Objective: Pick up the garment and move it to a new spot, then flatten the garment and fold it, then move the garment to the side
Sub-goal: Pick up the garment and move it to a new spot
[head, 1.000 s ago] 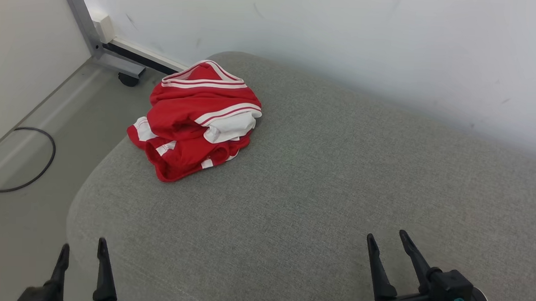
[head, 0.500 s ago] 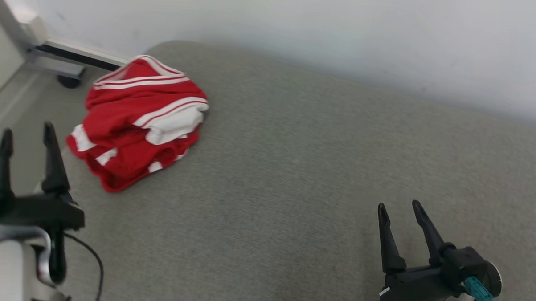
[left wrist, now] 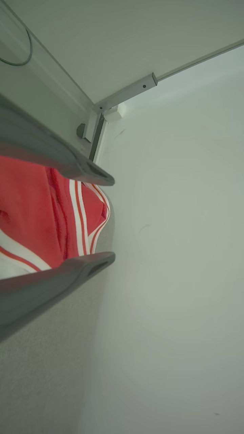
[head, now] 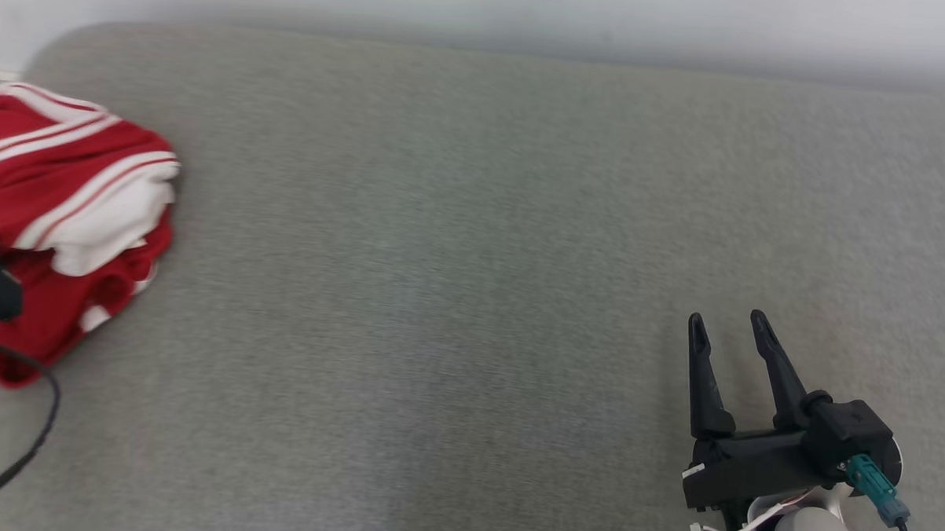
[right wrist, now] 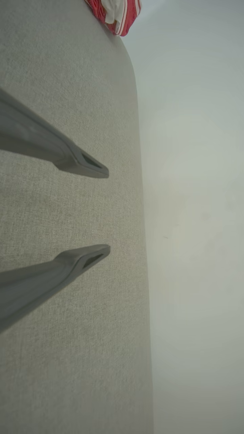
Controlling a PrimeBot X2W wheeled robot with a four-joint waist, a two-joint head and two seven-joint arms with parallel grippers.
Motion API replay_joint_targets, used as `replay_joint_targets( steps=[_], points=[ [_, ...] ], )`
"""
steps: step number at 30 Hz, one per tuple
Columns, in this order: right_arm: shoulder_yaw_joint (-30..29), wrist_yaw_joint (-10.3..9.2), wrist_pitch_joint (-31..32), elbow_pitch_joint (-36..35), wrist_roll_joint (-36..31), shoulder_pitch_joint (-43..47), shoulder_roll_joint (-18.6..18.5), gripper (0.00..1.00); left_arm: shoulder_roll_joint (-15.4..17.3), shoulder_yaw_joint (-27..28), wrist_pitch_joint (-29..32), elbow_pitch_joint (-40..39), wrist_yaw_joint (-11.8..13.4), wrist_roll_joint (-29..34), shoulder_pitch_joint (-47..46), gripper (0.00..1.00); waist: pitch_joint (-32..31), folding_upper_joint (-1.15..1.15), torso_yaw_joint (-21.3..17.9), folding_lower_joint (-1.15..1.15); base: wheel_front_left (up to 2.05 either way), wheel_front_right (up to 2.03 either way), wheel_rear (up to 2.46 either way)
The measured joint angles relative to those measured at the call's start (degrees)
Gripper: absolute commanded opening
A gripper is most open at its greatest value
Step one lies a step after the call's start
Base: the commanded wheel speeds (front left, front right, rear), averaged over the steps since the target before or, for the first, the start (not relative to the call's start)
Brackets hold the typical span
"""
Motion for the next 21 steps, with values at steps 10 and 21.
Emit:
replay_joint_targets(
  steps=[10,21],
  points=[
    [0.11,0.0,0.01,0.13,1.29,-0.94,-0.01,1.0,5.49,-6.67,10.9,8.14,0.0,-6.05,-1.59,1.0,4.13,0.0,-5.72,0.01,0.0,0.0,0.0],
    [0.27,0.0,0.01,0.66,1.62,-1.1,-0.01,1.0,7.64,-11.48,18.24,14.33,1.37,-3.97,-3.62,0.22,4.32,0.0,-7.62,0.0,0.0,0.0,0.0]
  ],
)
